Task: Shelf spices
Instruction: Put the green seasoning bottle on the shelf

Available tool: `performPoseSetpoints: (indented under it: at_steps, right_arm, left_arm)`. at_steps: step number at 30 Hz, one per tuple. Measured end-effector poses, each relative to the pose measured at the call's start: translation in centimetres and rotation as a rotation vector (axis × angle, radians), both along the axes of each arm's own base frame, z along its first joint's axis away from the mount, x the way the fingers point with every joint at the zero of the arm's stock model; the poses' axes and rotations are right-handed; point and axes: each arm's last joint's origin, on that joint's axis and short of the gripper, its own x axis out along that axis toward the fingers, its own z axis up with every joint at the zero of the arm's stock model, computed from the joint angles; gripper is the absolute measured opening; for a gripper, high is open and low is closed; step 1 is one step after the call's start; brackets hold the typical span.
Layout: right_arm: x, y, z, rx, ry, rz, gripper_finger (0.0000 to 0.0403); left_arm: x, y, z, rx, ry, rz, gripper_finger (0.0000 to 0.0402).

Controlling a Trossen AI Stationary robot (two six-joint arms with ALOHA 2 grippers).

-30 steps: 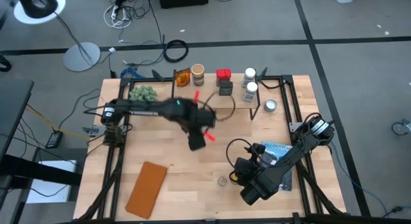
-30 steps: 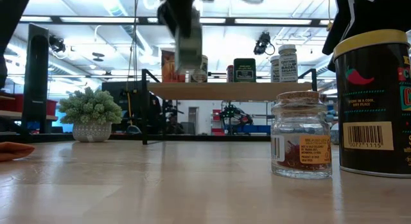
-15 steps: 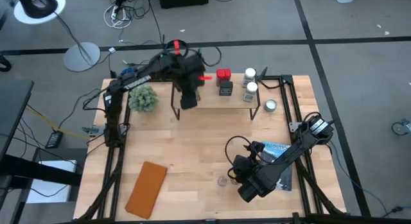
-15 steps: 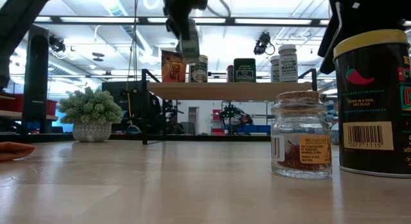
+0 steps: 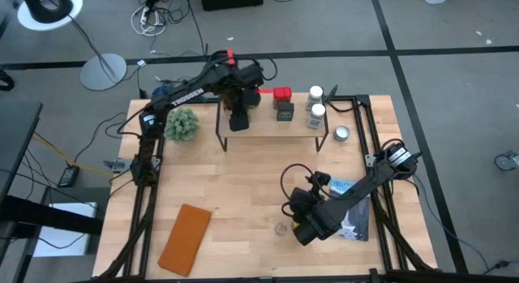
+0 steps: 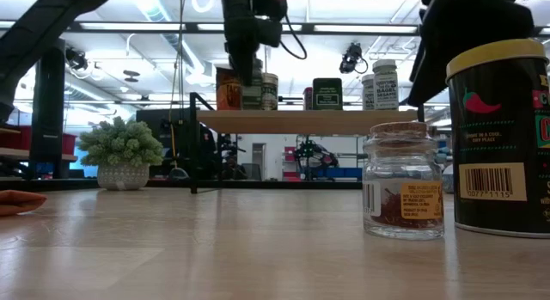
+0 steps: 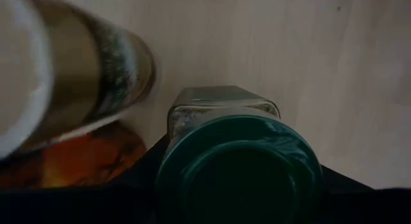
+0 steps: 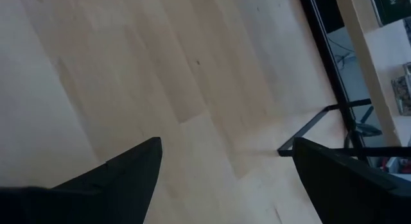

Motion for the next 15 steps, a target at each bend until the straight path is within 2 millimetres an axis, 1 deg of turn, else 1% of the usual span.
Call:
performPoseSetpoints:
  at_steps: [3,6,15]
  right_arm:
    - [0.1,-0.2,0.0,-0.006,0.014,0.005,0.0346]
    - [0.2,-0.6,0.0,-0.018,0.033,0.004,0.0346]
    - [0.4,-1.6,0.2,-0.062,0.044,-0.016,0.0346]
  left_arm:
    - [0.4,0.2,-0.7,-0.011,0.014,0.0,0.0194]
    - [0.1,0.1,-0.7,-0.02,0.039,0.016,0.0198]
    - [0.0,0.3,-0.5,-0.029,0.023,0.079,0.0232]
